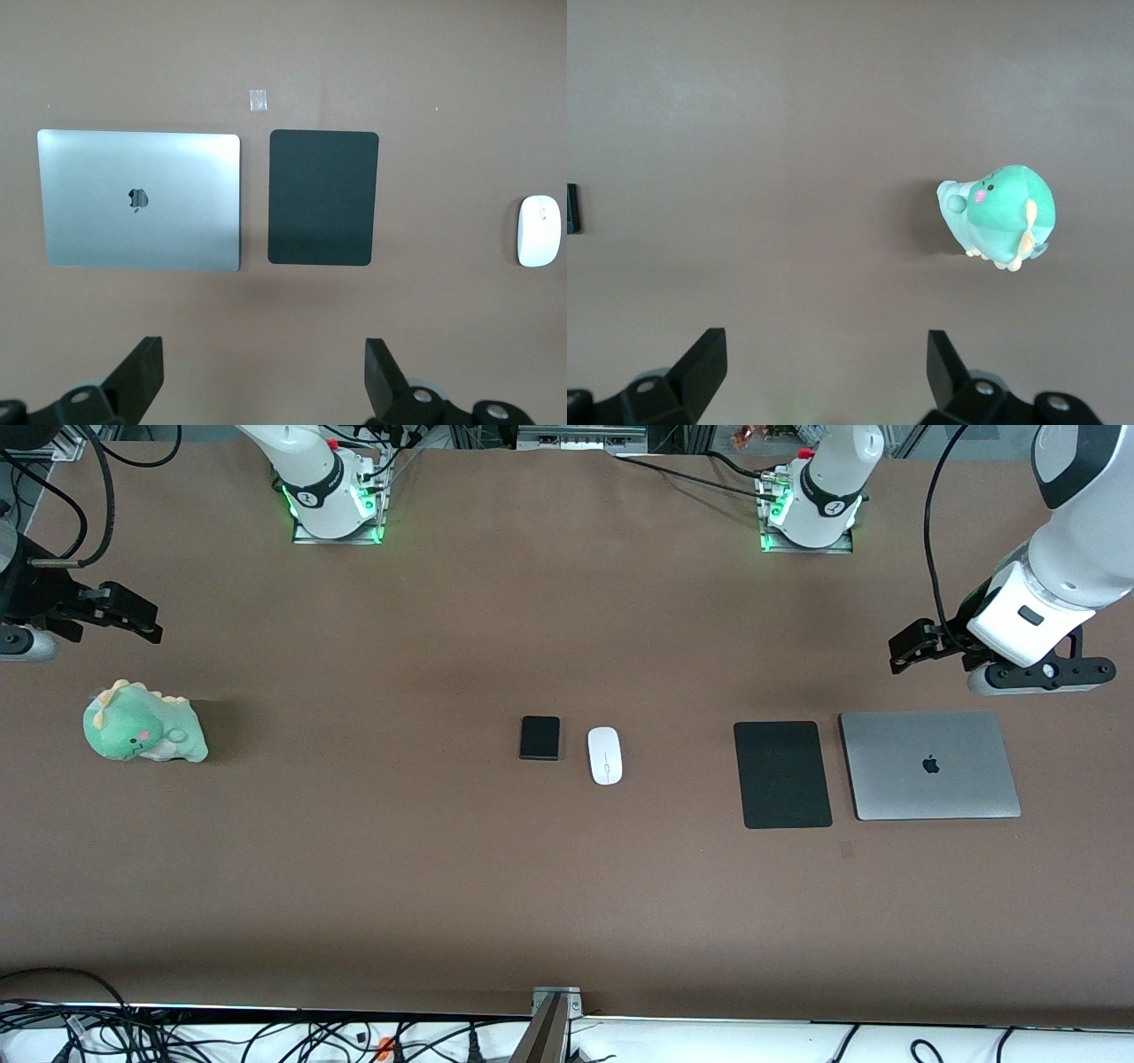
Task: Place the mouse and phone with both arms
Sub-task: 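Move the left gripper to the white mouse while the right gripper reaches the phone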
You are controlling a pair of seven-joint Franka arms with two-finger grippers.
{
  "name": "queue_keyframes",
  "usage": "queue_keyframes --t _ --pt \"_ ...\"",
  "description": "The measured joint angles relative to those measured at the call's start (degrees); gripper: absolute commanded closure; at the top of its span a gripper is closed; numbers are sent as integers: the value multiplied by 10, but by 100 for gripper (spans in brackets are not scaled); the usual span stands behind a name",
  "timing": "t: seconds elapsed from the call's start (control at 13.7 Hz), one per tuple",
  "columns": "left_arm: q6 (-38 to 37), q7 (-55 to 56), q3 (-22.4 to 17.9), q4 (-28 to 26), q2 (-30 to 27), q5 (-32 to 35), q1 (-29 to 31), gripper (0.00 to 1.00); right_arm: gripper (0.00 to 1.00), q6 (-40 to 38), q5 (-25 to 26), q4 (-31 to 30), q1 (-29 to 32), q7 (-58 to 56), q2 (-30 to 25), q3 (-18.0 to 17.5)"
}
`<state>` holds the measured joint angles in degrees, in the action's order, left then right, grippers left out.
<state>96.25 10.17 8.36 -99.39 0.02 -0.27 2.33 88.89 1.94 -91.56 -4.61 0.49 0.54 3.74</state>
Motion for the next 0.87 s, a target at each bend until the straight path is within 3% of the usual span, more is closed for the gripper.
queue_keyframes --t 0.44,0.87 --pt "22 5 27 -1 52 -36 -4 0 0 -3 0 0 -1 -1 11 0" --pt "143 136 136 -2 156 -38 -19 0 0 -22 -1 0 -6 1 40 -1"
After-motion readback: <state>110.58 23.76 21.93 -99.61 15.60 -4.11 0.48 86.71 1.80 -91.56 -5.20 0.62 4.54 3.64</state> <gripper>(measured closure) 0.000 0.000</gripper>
